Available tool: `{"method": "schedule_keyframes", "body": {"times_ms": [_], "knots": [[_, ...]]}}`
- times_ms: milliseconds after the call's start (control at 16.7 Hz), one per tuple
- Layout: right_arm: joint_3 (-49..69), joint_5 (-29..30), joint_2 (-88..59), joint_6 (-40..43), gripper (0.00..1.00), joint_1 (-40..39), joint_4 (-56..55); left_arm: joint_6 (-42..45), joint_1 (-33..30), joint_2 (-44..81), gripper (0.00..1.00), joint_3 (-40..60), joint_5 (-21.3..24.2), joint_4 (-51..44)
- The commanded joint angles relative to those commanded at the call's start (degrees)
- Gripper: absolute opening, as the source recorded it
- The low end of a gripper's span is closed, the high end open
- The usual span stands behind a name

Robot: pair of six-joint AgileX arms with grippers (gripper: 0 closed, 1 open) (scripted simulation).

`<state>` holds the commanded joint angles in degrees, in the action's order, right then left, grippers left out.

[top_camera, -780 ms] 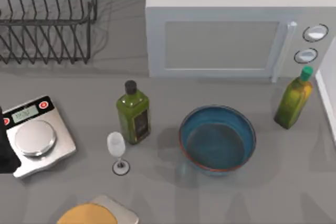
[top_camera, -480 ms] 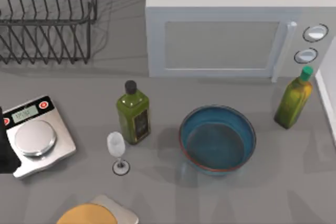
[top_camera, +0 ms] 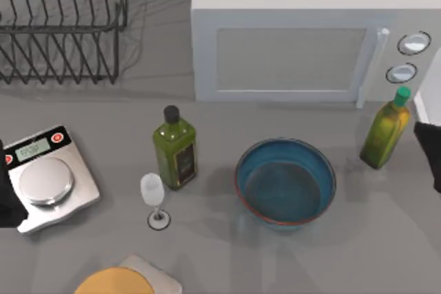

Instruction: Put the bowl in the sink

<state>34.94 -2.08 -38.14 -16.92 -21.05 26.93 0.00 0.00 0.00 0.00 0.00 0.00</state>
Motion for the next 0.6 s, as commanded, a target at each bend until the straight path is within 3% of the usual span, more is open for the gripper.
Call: {"method": "schedule_keyframes", "body": {"times_ms": [300,600], "knots": [[25.0,0.9,-32.4,-8.1,1.00,-7.5,18.8,0.0,0.0,0.0,1.00,0.0,0.0,0.0],[45.5,1.5,-58.4,-12.5,1.00,-10.0,35.4,0.0,0.0,0.0,1.00,0.0,0.0,0.0]]}}
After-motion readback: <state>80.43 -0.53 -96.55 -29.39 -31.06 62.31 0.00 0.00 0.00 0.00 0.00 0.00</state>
